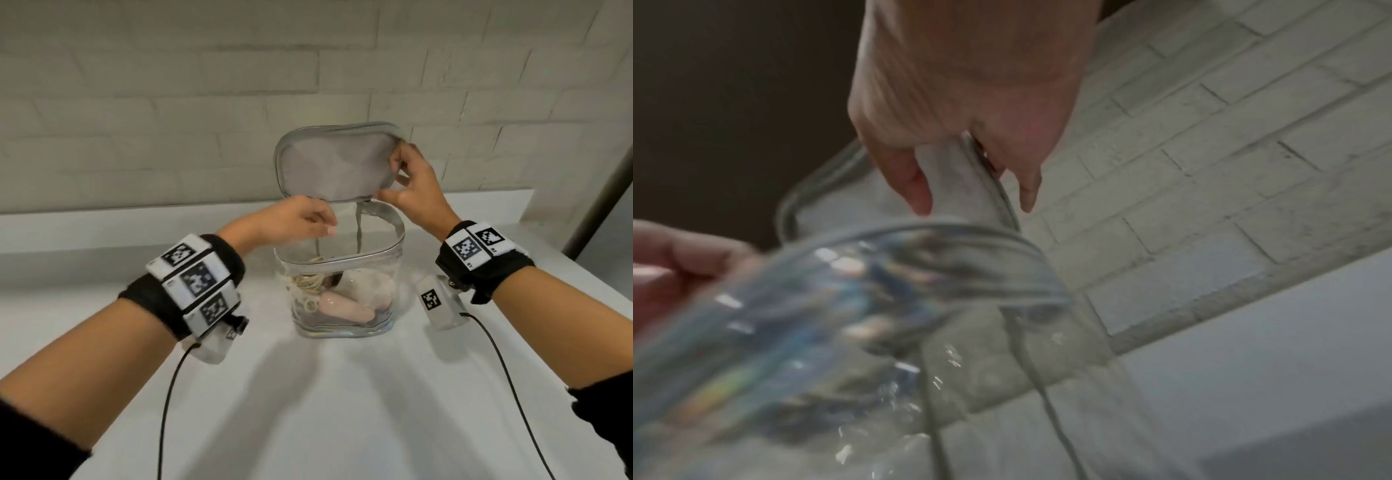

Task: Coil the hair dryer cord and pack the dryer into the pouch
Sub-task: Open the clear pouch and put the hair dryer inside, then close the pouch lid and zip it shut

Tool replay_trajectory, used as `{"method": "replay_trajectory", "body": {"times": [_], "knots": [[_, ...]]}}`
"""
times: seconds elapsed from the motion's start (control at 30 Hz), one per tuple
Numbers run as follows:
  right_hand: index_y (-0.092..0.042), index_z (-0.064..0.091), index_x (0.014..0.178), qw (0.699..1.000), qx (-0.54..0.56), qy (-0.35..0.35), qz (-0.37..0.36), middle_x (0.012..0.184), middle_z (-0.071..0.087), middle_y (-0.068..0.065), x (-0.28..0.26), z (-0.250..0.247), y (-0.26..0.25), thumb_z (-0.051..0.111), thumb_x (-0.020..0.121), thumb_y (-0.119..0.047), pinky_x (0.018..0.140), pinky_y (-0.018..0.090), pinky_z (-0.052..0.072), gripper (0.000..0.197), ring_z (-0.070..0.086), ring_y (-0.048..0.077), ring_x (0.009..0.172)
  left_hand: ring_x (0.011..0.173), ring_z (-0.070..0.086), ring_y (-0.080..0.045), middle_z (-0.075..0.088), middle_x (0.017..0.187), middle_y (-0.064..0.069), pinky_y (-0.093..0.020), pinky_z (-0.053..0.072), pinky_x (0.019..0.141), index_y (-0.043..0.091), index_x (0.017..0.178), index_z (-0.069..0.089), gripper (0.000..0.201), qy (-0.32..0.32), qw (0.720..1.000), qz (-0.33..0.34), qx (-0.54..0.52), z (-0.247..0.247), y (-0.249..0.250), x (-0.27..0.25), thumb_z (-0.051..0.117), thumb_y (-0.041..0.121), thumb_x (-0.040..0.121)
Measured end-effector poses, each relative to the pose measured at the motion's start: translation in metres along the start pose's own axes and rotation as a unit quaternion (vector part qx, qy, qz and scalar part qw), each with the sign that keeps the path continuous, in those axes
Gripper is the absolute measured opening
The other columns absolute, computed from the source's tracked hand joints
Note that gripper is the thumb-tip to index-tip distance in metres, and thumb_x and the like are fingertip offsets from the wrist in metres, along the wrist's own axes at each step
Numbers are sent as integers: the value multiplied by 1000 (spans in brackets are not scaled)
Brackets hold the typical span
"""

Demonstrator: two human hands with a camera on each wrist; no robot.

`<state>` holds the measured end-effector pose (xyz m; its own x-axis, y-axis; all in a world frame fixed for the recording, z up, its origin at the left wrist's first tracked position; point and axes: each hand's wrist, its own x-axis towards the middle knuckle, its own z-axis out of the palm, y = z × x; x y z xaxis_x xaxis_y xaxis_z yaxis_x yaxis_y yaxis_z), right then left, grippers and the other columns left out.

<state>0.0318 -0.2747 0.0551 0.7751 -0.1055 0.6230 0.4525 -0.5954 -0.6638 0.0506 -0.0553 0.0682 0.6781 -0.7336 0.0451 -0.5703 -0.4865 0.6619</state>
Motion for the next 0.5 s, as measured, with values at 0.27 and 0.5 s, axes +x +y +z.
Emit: {"method": "replay_trajectory", "body": {"times": [0.27, 0.5], "knots": [[-22, 44, 116, 985, -61, -158, -34, 129, 52, 4, -15, -7, -52, 67, 67, -33, 103, 20, 33, 56, 46, 7, 121, 45, 57, -5, 68, 49, 2, -16, 47, 55, 2, 56, 60, 29, 213, 960, -7, -182, -26, -42, -56, 52, 27, 70], [-17, 11, 147, 867, -367, -337, -9, 154, 26, 4, -31, 39, -39, 65, 51, -77, 112, 38, 29, 125, 30, 23, 139, 71, 48, -10, 53, 79, 5, -23, 31, 61, 24, 82, 47, 22, 214, 943, -125, -223, -27, -84, 10, 36, 10, 95]]}}
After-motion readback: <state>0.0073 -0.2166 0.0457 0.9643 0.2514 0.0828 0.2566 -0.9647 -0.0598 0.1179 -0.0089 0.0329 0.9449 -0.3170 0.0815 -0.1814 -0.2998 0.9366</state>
